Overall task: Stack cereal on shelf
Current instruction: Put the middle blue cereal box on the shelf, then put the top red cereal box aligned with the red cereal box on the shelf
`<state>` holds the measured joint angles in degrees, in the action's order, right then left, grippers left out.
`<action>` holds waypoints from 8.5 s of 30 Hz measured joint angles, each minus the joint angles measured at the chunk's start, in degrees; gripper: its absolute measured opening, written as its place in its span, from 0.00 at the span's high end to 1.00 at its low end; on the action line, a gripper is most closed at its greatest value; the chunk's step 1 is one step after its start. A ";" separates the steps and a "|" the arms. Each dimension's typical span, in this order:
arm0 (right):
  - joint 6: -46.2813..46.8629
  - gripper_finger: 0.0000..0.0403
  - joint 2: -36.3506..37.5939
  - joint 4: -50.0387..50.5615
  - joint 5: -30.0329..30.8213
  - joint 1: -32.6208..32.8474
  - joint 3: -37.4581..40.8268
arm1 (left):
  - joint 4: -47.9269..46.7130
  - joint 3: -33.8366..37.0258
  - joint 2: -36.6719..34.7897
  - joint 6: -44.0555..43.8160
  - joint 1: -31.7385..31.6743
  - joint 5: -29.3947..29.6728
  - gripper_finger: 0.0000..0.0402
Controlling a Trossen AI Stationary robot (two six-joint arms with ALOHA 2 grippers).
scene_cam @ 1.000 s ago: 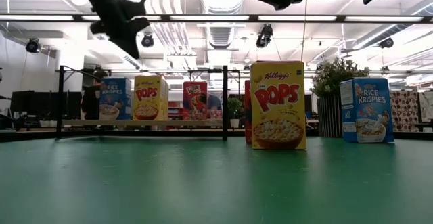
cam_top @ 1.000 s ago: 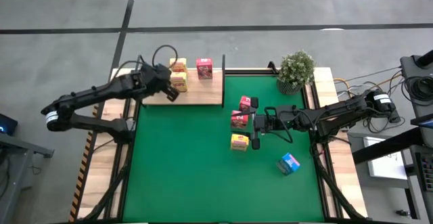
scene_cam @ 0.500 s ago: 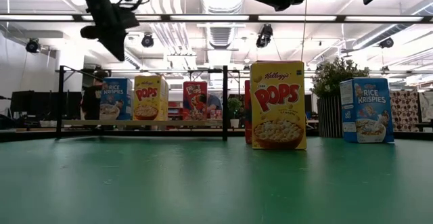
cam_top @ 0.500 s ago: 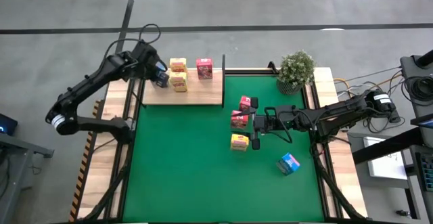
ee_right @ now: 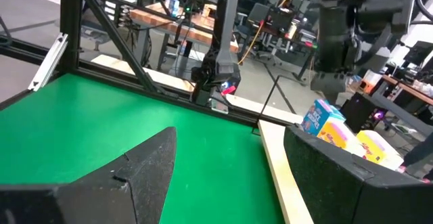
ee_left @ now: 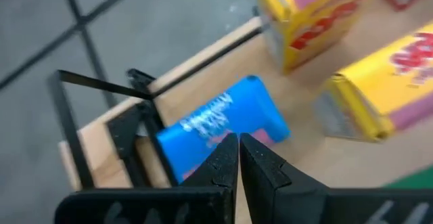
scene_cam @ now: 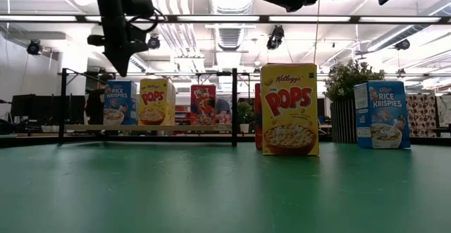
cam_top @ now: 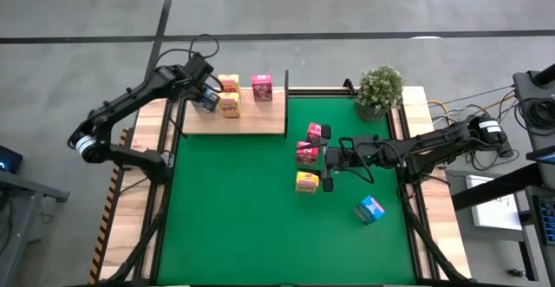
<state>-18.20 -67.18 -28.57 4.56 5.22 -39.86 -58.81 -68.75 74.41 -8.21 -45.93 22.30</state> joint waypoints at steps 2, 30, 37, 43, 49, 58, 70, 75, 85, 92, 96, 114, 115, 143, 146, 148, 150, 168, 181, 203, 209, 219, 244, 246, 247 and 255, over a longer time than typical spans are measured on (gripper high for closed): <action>0.00 0.35 0.00 -0.01 0.00 0.01 0.00 | 0.11 0.12 0.43 0.03 -0.02 2.27 1.00; 0.09 0.35 0.01 0.01 0.00 0.00 0.00 | 3.88 1.84 3.87 1.85 -0.04 8.40 1.00; 0.13 0.35 0.00 0.04 0.00 -0.01 0.00 | 5.75 2.04 3.90 3.18 -0.04 8.67 1.00; 0.10 0.35 0.02 0.01 0.00 -0.01 0.00 | 5.38 2.82 3.90 3.32 -0.04 12.78 1.00; -0.04 0.35 0.00 0.04 0.00 0.01 0.00 | 4.79 2.82 3.76 3.20 0.10 9.15 1.00; -0.04 0.35 0.00 0.03 0.00 0.01 0.00 | 4.26 1.92 2.65 3.10 0.56 8.24 1.00; 0.13 0.35 0.00 0.04 0.00 -0.01 0.00 | 5.18 3.28 -0.19 1.23 2.66 10.98 1.00; 0.13 0.35 0.00 0.04 0.00 0.01 0.00 | 7.13 5.39 0.94 1.25 2.60 12.99 1.00; 0.13 0.35 0.01 0.02 0.00 0.01 0.00 | 11.19 7.21 3.00 1.83 2.56 15.90 1.00; 0.05 0.35 0.01 0.04 0.00 0.00 0.00 | 11.09 7.26 3.02 7.27 2.54 16.40 1.00; 0.05 0.35 0.01 0.04 0.00 0.00 0.00 | 12.30 7.30 3.00 13.85 2.54 16.32 1.00; 0.11 0.35 0.01 0.02 0.00 0.00 0.00 | 13.71 7.41 3.17 19.99 2.43 18.82 1.00; 0.11 0.35 0.01 0.01 0.00 0.00 0.00 | 13.55 7.41 3.17 20.23 2.43 18.82 1.00; 0.11 0.35 0.00 0.04 0.00 -0.01 0.00 | 2.76 1.88 -0.88 7.64 11.68 10.08 1.00; 0.11 0.35 0.02 0.14 0.00 0.00 0.00 | -0.86 2.78 -2.62 5.28 13.61 4.78 1.00; 0.07 0.35 0.01 0.20 0.00 0.00 0.00 | -1.70 4.14 -3.78 5.46 13.79 4.27 1.00; 0.07 0.35 0.02 0.26 -0.02 -0.01 0.00 | -0.24 5.54 -4.76 5.65 13.24 5.91 1.00; 22.77 0.35 0.37 14.60 7.71 -0.30 -2.67 | 17.74 8.11 -14.38 -4.32 40.27 2.93 1.00; 25.12 0.35 -6.50 72.14 6.31 -14.84 -25.34 | 21.77 8.15 -13.17 -6.31 64.00 20.44 1.00; 11.58 0.35 -9.81 62.23 6.95 -22.04 -17.63 | 21.16 8.15 -11.81 -5.82 66.86 23.78 1.00; 11.54 0.42 -10.69 62.21 5.33 -22.13 -17.22 | 21.11 8.15 -11.82 -4.52 66.86 23.85 1.00; 12.23 0.59 -10.51 62.32 3.37 -22.15 -18.22 | 20.85 9.42 -12.11 -3.92 66.87 23.84 1.00; 10.96 0.61 -10.25 85.19 5.67 -22.13 -58.74 | 40.49 28.01 -28.17 -2.09 69.46 23.67 1.00; 10.50 0.61 -10.84 83.44 4.81 -22.13 -60.46 | 40.98 28.15 -29.12 -1.39 69.46 23.67 1.00; 9.95 0.61 -11.38 82.50 4.07 -22.13 -61.02 | 40.96 28.15 -29.57 -1.24 69.46 23.67 1.00; 6.64 0.61 -19.79 76.30 -4.56 -22.09 -66.13 | 40.83 27.59 -31.70 1.38 69.46 23.67 1.00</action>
<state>-11.56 -86.97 47.73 -0.01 -16.86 -105.98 -17.98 -41.16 42.70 -6.83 23.53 45.98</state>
